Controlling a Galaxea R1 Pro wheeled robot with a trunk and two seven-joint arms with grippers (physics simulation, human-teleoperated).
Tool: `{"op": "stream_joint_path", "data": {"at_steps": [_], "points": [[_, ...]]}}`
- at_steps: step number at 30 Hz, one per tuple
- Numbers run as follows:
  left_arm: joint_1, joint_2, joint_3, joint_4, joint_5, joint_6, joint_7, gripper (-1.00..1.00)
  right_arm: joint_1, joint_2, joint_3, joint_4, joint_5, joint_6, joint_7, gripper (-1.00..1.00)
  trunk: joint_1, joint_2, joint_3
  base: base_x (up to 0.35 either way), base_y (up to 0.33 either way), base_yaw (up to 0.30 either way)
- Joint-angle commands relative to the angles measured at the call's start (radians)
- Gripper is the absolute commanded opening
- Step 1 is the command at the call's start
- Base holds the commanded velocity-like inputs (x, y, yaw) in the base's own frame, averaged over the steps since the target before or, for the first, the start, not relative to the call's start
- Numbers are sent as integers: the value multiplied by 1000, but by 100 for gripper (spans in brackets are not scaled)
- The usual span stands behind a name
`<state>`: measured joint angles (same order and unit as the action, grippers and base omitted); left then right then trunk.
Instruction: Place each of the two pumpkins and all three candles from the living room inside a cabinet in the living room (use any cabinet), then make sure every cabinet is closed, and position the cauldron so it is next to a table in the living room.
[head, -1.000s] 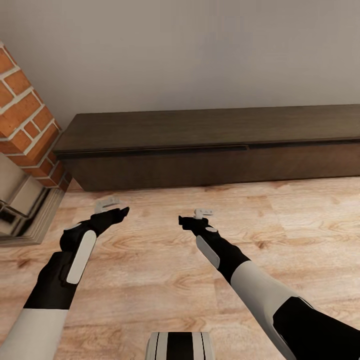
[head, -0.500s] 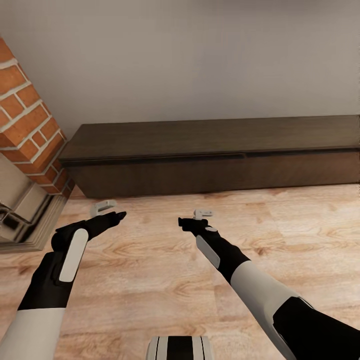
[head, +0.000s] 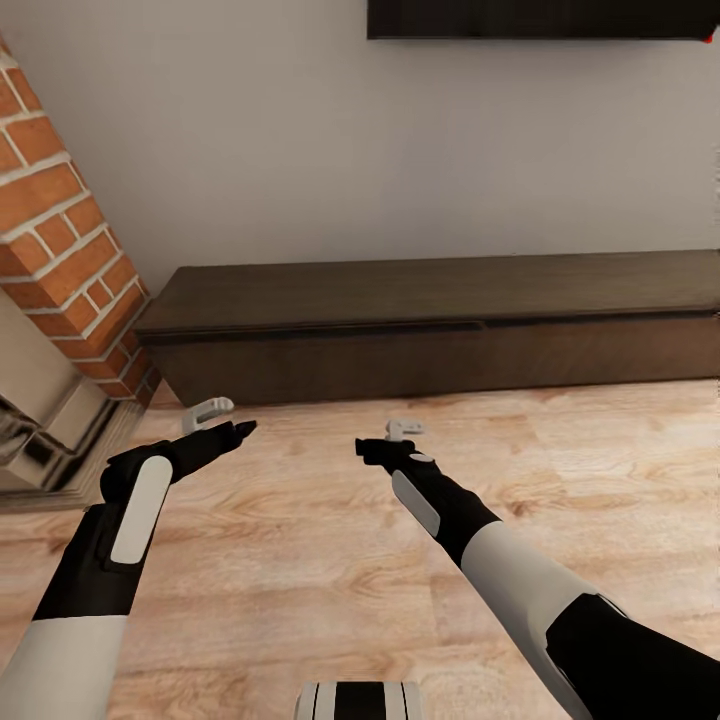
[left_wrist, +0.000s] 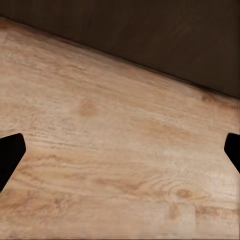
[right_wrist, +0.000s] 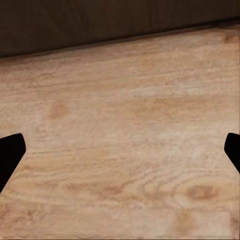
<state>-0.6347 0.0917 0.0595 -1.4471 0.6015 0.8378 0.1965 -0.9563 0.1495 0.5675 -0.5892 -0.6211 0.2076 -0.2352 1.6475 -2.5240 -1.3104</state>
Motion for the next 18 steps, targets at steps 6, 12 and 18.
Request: {"op": "stream_joint_path", "data": {"at_steps": [6,12,18], "points": [[0,-1,2,-1,12,69,7,100,-1,-1,6,-1,-9,44,-7,100,-3,1,23,-114,33,0],[0,-4,23,-1,12,109,6,100,-1,2,5,-6,-24,136,-4,100,-6,3,46,-188,25,0],[0,-4,25,-1,13,113,6,100,-1,2,5,-9,-67,176,-4,100,-9,4,69,-128,3,0]]}}
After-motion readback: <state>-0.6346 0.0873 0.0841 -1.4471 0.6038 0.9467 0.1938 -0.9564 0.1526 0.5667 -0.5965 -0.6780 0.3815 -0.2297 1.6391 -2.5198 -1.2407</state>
